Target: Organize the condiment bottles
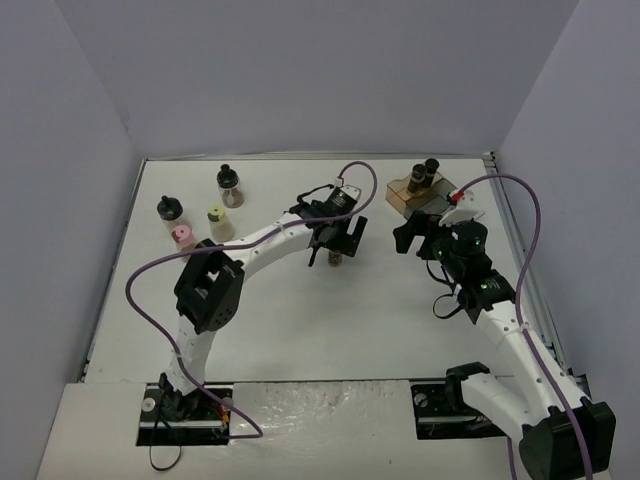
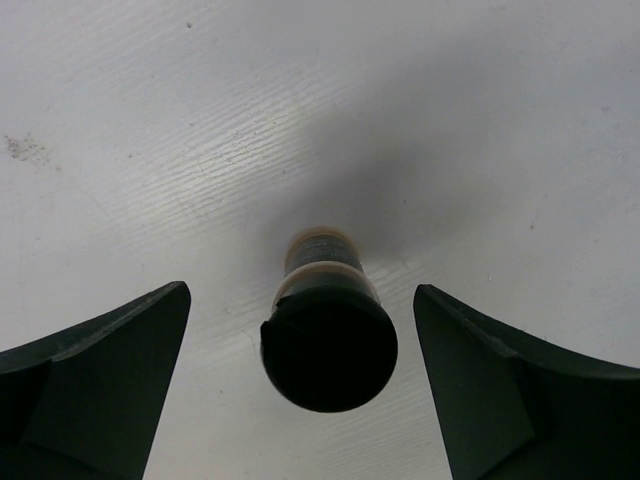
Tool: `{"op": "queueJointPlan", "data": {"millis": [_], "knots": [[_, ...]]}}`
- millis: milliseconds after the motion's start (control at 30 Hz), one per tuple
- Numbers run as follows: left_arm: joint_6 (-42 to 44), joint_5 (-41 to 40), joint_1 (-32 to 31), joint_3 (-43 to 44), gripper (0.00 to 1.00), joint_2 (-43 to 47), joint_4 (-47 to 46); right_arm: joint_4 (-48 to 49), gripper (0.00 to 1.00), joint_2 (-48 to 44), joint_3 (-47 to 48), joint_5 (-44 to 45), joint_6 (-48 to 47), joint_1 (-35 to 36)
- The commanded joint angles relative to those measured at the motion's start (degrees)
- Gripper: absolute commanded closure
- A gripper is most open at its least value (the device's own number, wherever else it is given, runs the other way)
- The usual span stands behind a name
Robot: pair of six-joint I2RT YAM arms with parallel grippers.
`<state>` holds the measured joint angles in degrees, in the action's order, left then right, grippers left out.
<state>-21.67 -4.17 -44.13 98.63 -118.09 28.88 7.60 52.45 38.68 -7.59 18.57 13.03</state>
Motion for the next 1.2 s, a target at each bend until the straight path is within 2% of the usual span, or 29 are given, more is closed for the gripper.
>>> {"op": "queueJointPlan", "data": {"millis": [0, 133, 267, 567, 833, 1033, 1167], "knots": [[0.4, -2.2, 0.4, 1.3, 0.03, 10.4, -0.5, 3.6, 0.0, 1.3, 1.8, -1.4, -3.0, 0.7], [0.0, -2.2, 1.9, -1.9, 0.03, 18.3, -1.9, 4.6, 0.0, 4.2, 3.9, -2.2, -4.4, 1.6], [-1.3, -2.1, 6.8, -8.7, 0.03, 27.2, -3.8, 6.5, 0.0, 9.7, 5.9, -3.3, -6.4, 4.6], [-0.2, -2.5, 15.0, -24.6, 0.03, 49.8, -0.5, 7.0, 0.0, 27.2, 15.1, -0.5, -16.9, 17.8], [4.0, -3.8, 18.1, -36.4, 0.03, 60.6, 1.7, 13.0, 0.04, 39.7, 20.1, 0.3, -19.4, 21.3], [4.0, -2.8, 19.9, -40.6, 0.03, 62.9, 1.1, 14.0, 0.14, 46.1, 21.7, 1.2, -19.3, 22.1], [3.8, -1.1, 22.6, -40.7, 0.03, 63.4, 0.6, 15.0, 0.3, 47.7, 21.4, 1.8, -18.7, 22.3]]}}
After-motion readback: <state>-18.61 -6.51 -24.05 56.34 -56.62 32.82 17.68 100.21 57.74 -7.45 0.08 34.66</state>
